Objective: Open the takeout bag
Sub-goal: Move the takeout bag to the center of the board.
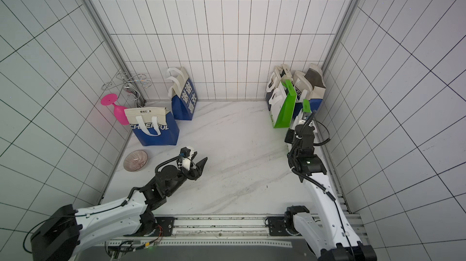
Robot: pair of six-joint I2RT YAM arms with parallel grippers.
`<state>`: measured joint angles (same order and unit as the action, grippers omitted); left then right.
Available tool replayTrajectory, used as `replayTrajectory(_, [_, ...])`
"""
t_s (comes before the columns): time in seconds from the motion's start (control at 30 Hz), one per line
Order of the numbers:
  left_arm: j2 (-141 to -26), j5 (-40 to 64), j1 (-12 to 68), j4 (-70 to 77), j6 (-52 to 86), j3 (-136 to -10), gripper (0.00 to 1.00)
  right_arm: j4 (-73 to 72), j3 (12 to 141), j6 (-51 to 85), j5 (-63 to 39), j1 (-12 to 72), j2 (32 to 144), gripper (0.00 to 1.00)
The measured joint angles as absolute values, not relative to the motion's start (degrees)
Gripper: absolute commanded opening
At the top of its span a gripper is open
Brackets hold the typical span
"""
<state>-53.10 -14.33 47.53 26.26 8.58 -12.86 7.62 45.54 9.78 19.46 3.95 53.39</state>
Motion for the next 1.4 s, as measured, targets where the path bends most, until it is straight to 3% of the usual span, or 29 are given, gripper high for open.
replayTrajectory(0.27, [-51.3, -13.7, 47.5, 26.2, 9.5, -12.6, 0.63, 6.3, 49.5, 8.8, 19.4, -2.6, 59.5, 0.0])
replayTrajectory(0.6, [-51.6, -11.9, 47.5, 26.3, 10.7, -11.0, 0.62, -0.6, 50.4, 7.2, 11.4, -11.5, 65.6, 0.0])
replayTrajectory(1.4, [-53.3, -10.7, 47.5, 27.2, 10.7, -11.0, 0.62, -7.9, 58.3, 8.3, 7.4, -16.1, 79.5, 0.0])
